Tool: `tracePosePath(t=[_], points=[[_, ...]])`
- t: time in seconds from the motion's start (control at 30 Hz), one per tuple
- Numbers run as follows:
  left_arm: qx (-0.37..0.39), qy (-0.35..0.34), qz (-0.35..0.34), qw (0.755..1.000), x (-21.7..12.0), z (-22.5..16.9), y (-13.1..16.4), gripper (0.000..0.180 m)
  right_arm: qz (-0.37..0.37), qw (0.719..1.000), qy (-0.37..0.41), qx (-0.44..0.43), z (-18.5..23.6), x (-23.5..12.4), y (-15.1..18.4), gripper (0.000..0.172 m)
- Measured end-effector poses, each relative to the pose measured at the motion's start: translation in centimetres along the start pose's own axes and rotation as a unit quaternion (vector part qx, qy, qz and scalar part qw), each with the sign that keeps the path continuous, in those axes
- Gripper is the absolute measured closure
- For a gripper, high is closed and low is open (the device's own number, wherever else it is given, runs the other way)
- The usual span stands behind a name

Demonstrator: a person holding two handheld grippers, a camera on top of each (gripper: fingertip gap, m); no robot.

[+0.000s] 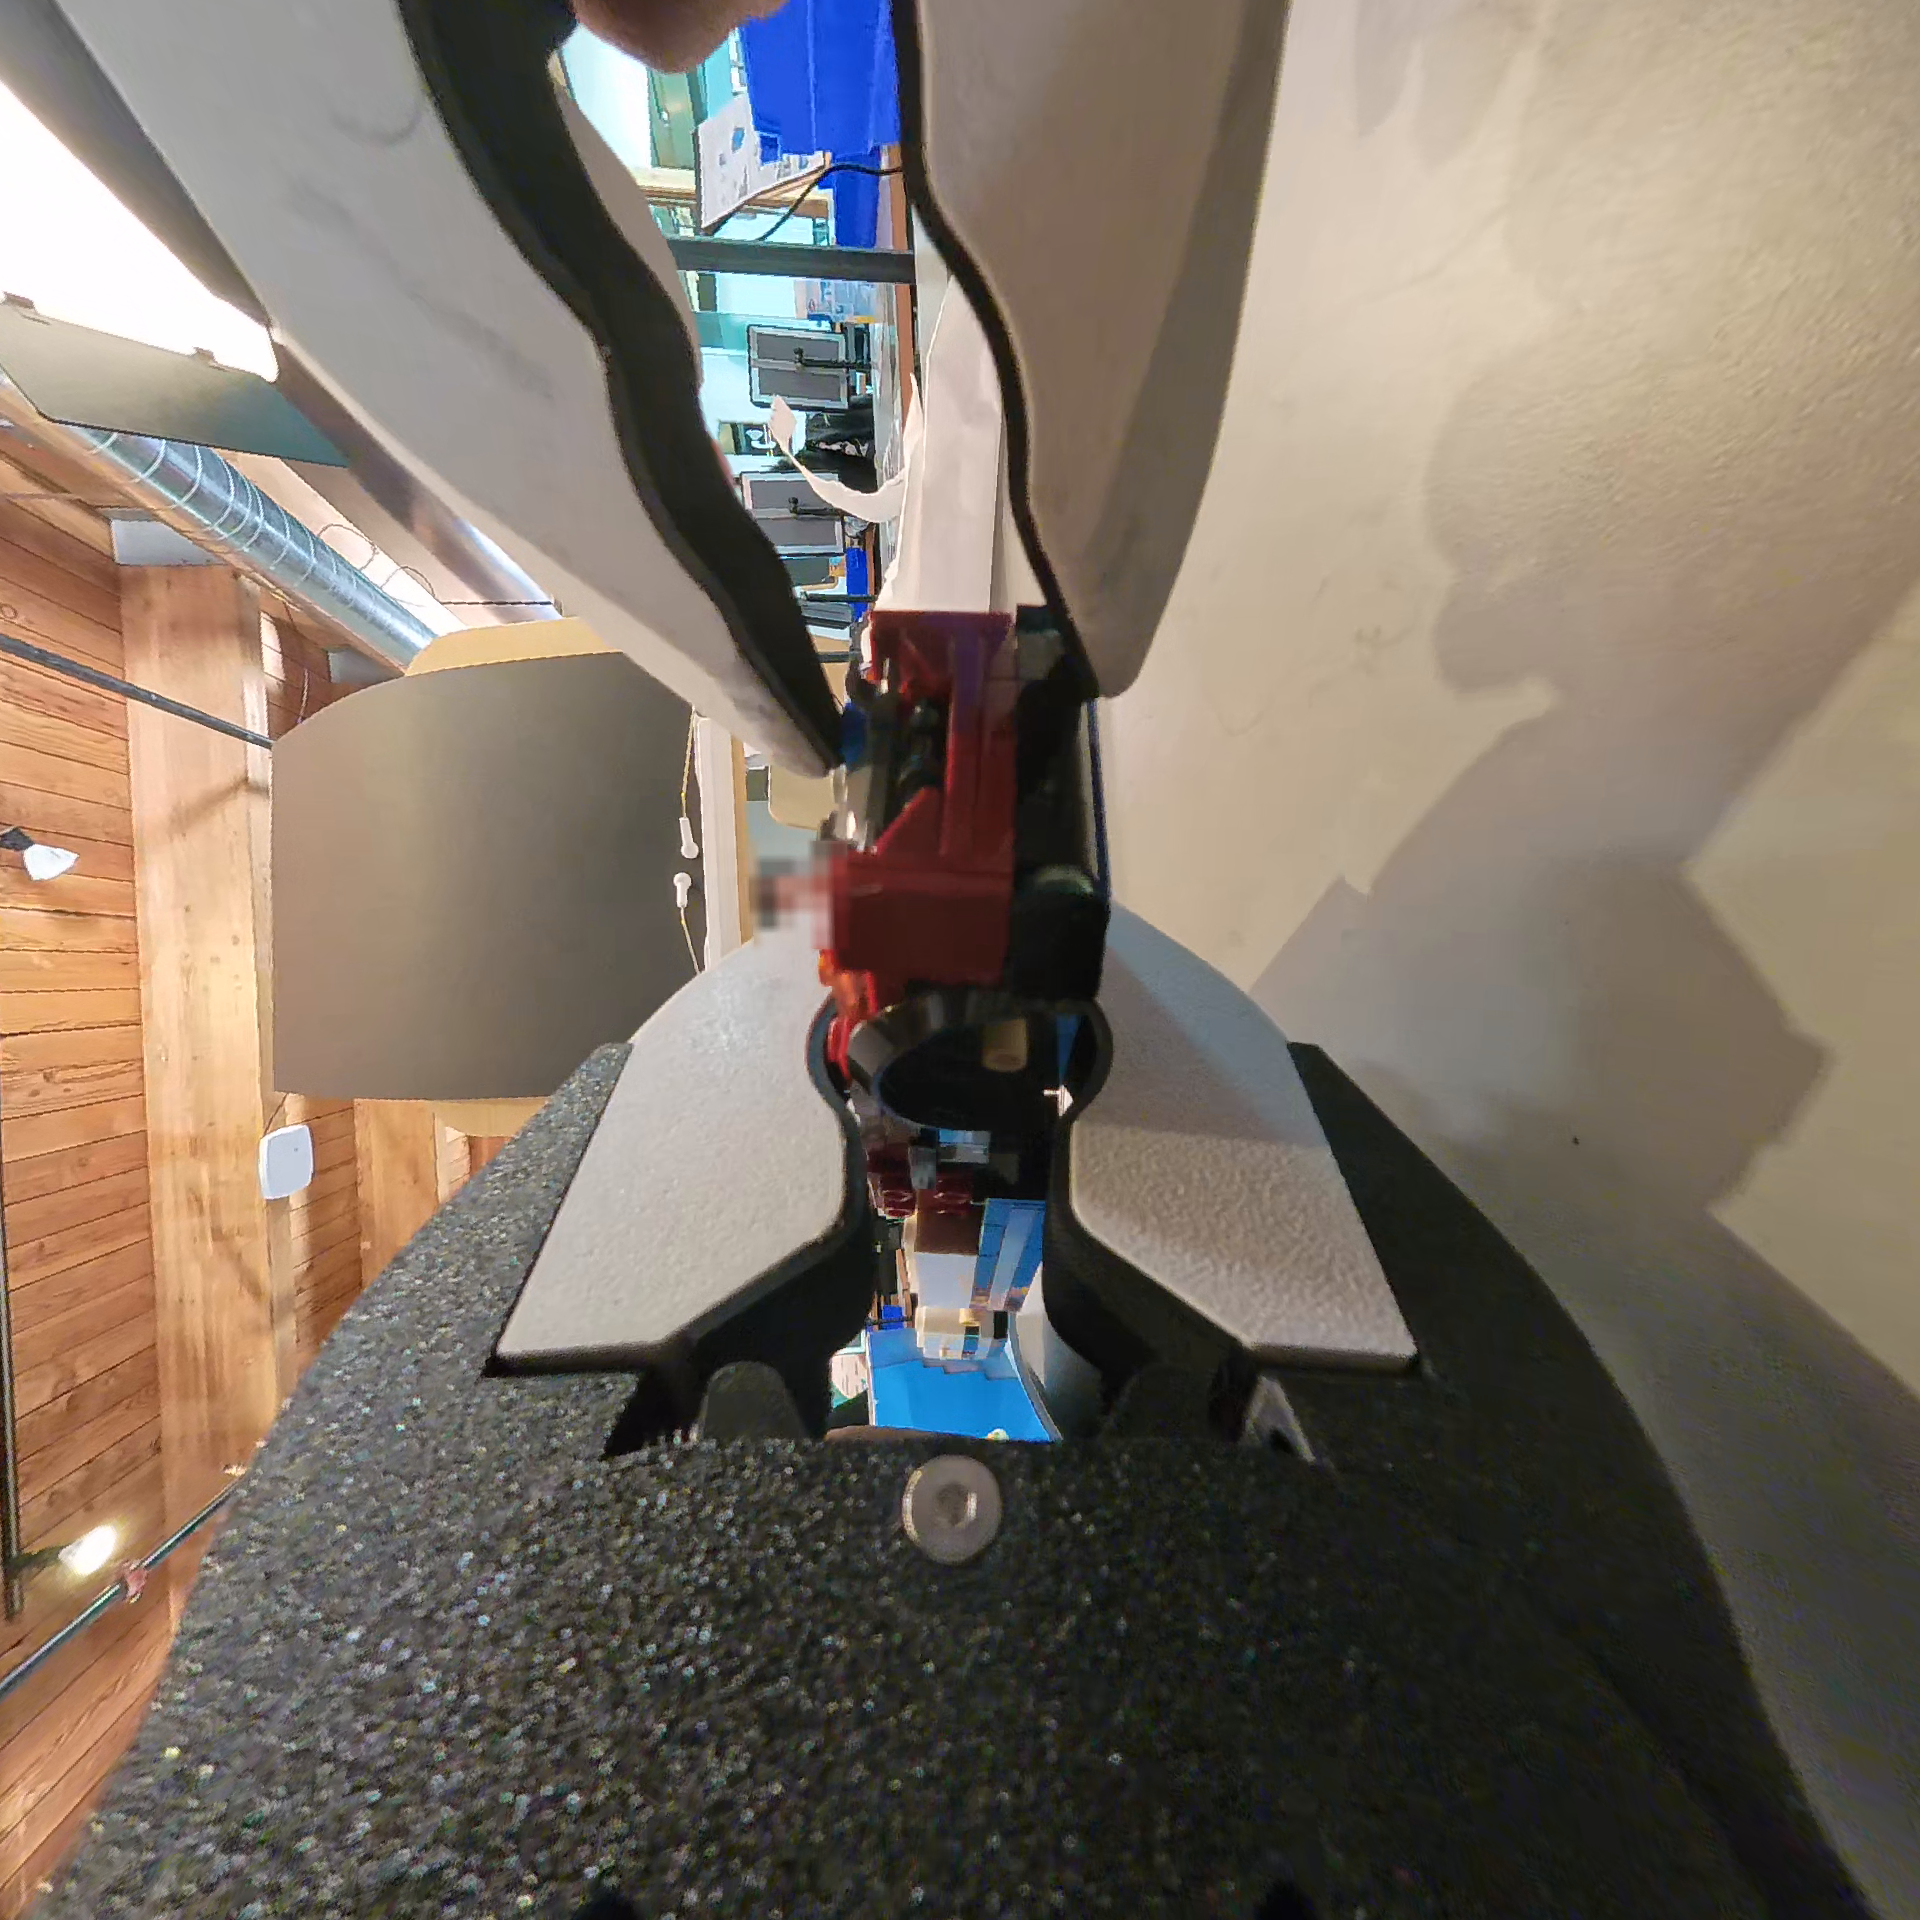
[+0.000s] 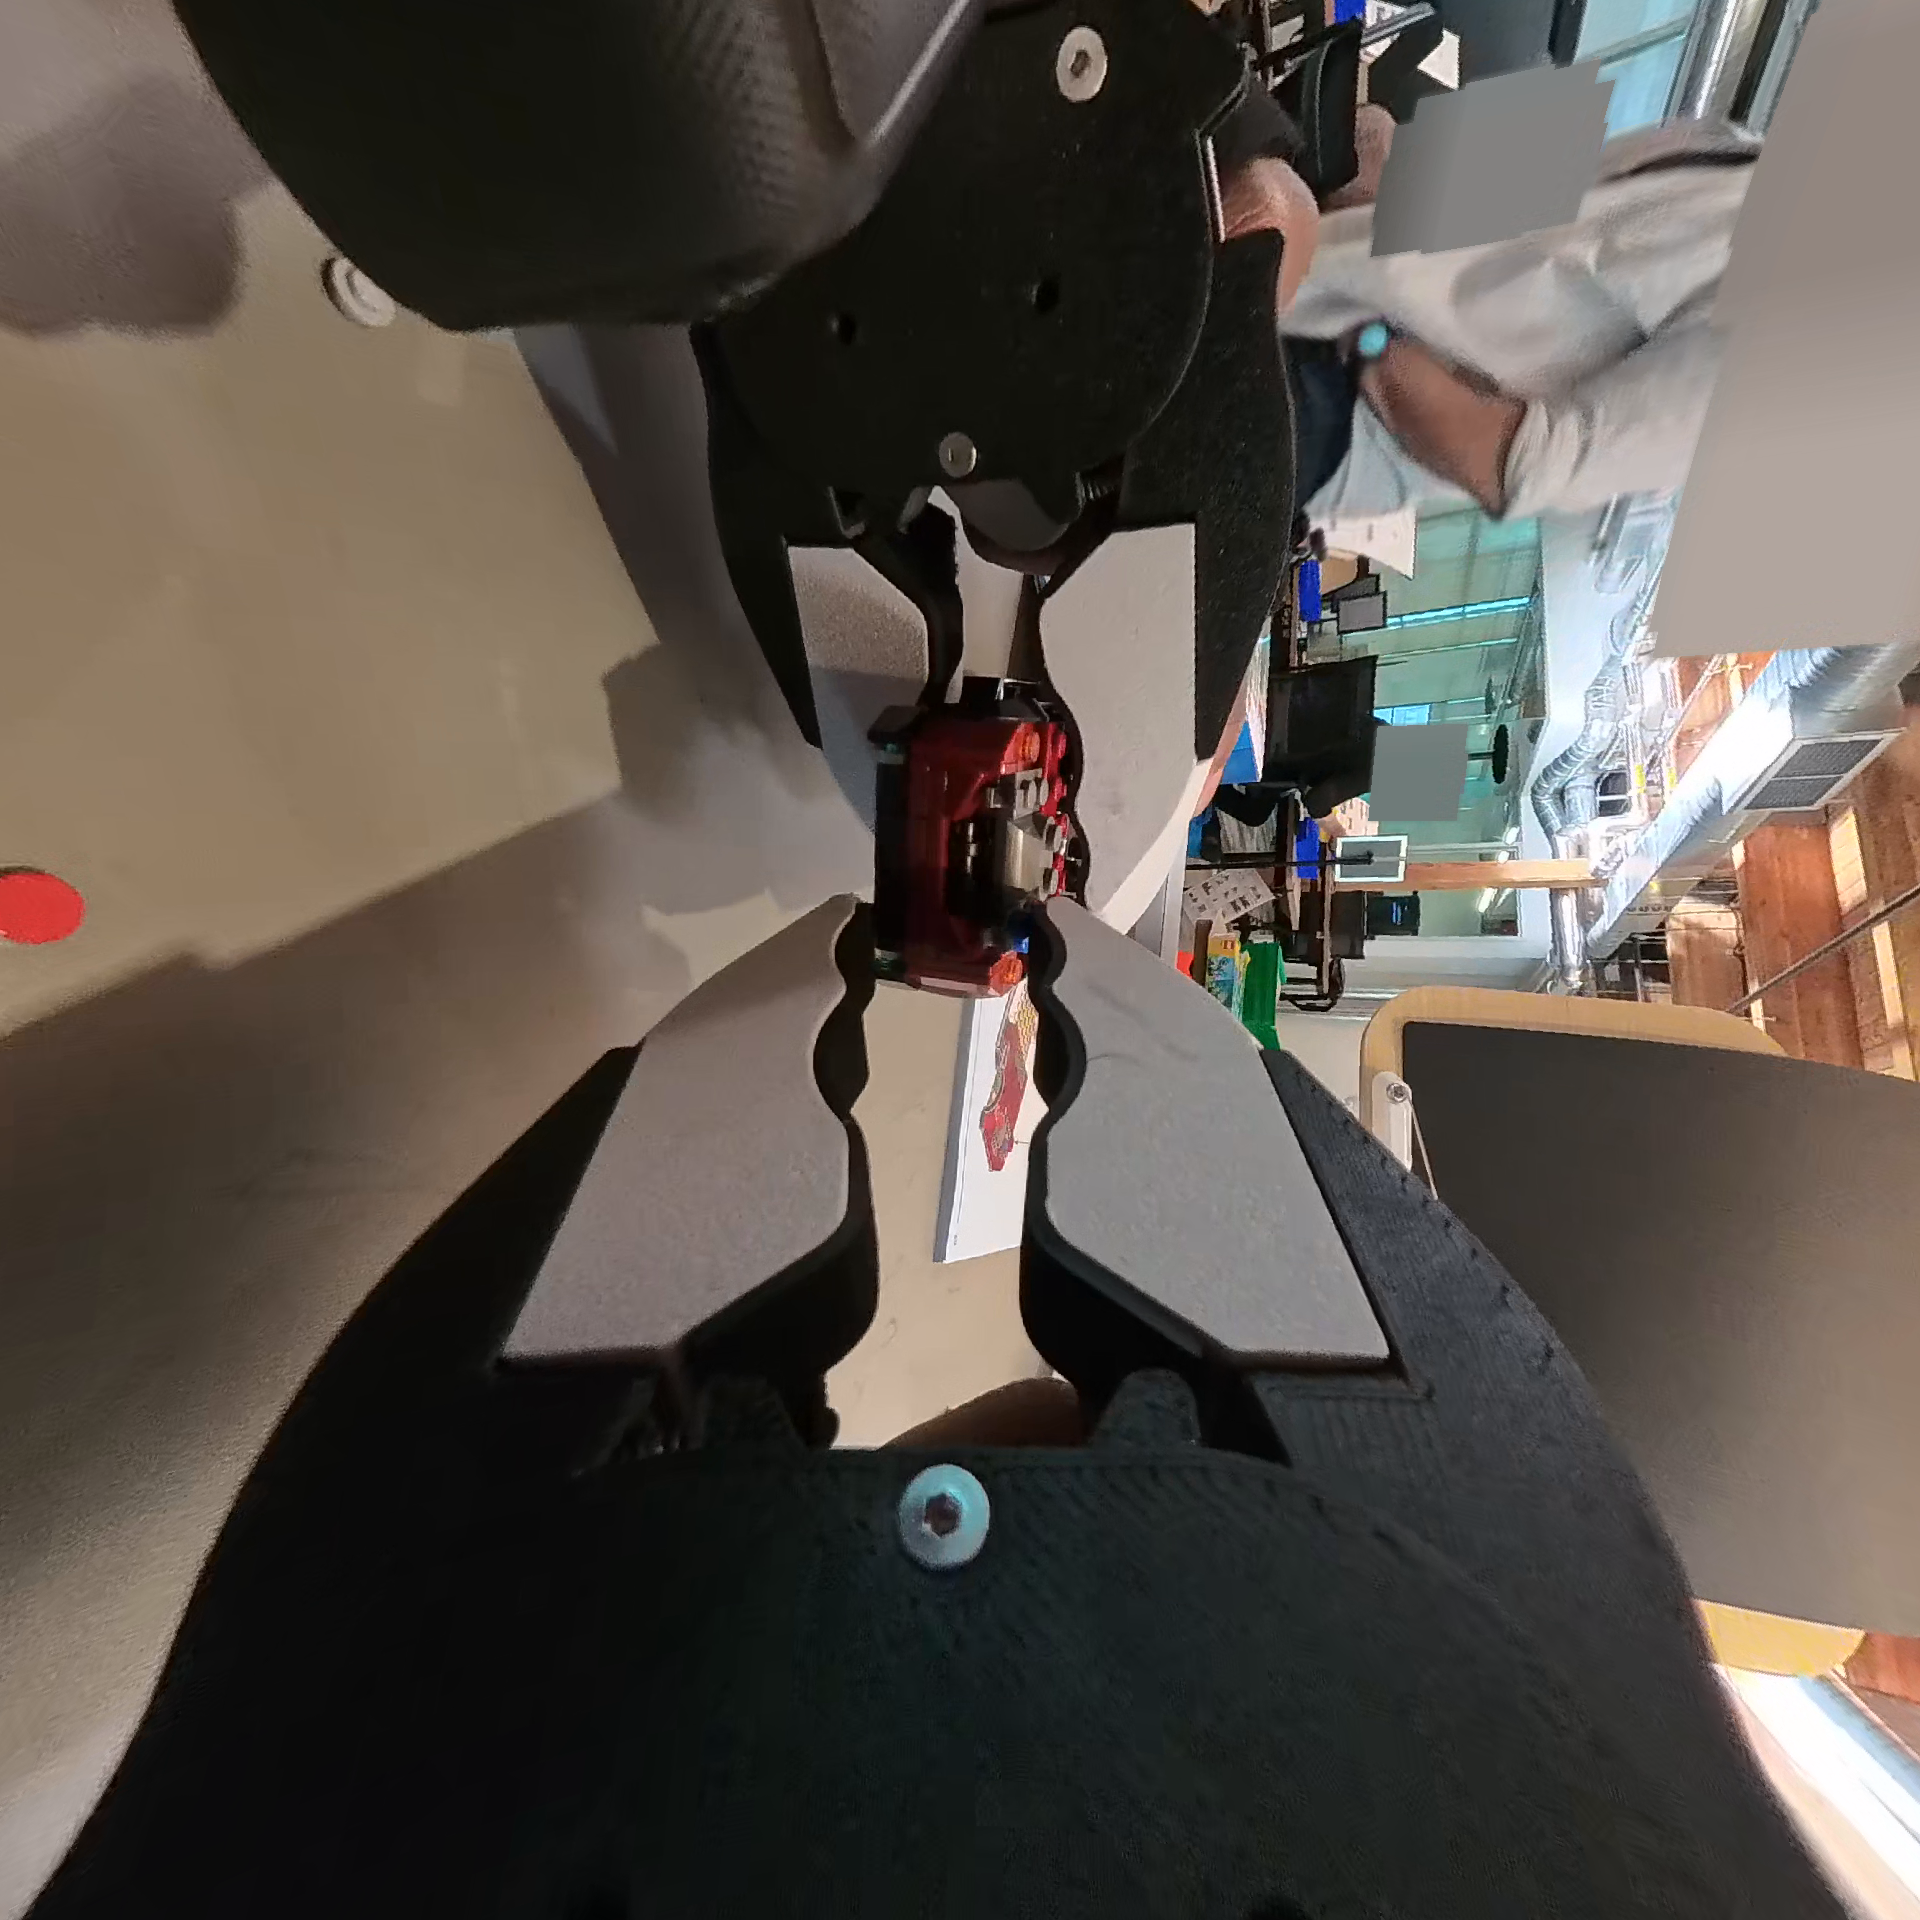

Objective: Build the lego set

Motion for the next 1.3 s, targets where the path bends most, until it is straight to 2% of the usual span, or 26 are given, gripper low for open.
tracePosePath(t=[0.17, 0.3, 0.43, 0.53, 0.67, 0.8, 0.97, 1.3], points=[[-0.003, 0.001, -0.001, 1.0, 0.2, -0.1, 0.1, 0.145, -0.003, 1.0, -0.003, 0.018, 0.0, 0.1, 0.1, 0.143], [-0.01, -0.009, -0.01, 1.0, 0.1, 0.2, 0.1, 0.145, -0.007, 0.999, -0.025, 0.045, 0.0, -0.5, 0.4, 0.125], [-0.004, -0.016, -0.016, 1.0, 0.1, 0.1, 0.1, 0.145, -0.043, 0.993, -0.046, 0.096, -0.3, -1.6, 0.4, 0.126], [0.003, -0.02, -0.026, 0.999, 0.2, 0.0, 0.0, 0.145, -0.074, 0.984, -0.09, 0.134, 0.2, -2.2, -0.2, 0.132], [0.012, -0.04, -0.044, 0.998, -0.1, 0.2, 0.1, 0.145, -0.12, 0.953, -0.174, 0.217, 1.5, -2.1, -2.2, 0.14], [0.029, -0.051, -0.087, 0.994, -1.3, 0.1, 0.6, 0.145, -0.095, 0.932, -0.205, 0.283, 2.1, -0.4, -4.3, 0.14], [0.037, -0.05, -0.08, 0.995, -1.3, -0.3, 1.0, 0.145, -0.054, 0.901, -0.238, 0.359, 2.4, 1.7, -6.2, 0.144], [0.032, -0.057, -0.081, 0.995, -1.6, 0.2, 0.9, 0.145, -0.01, 0.879, -0.281, 0.384, 3.5, 3.8, -8.4, 0.153]])
Point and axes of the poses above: each gripper's, where its closed fingertips meet, x out along the fingers, y out of its underside, z = x × y across the jaws, the point moved 8 cm from there along -x, back along the fingers, and after that the axes turned 5 degrees about -x, right-handed, at the moved point
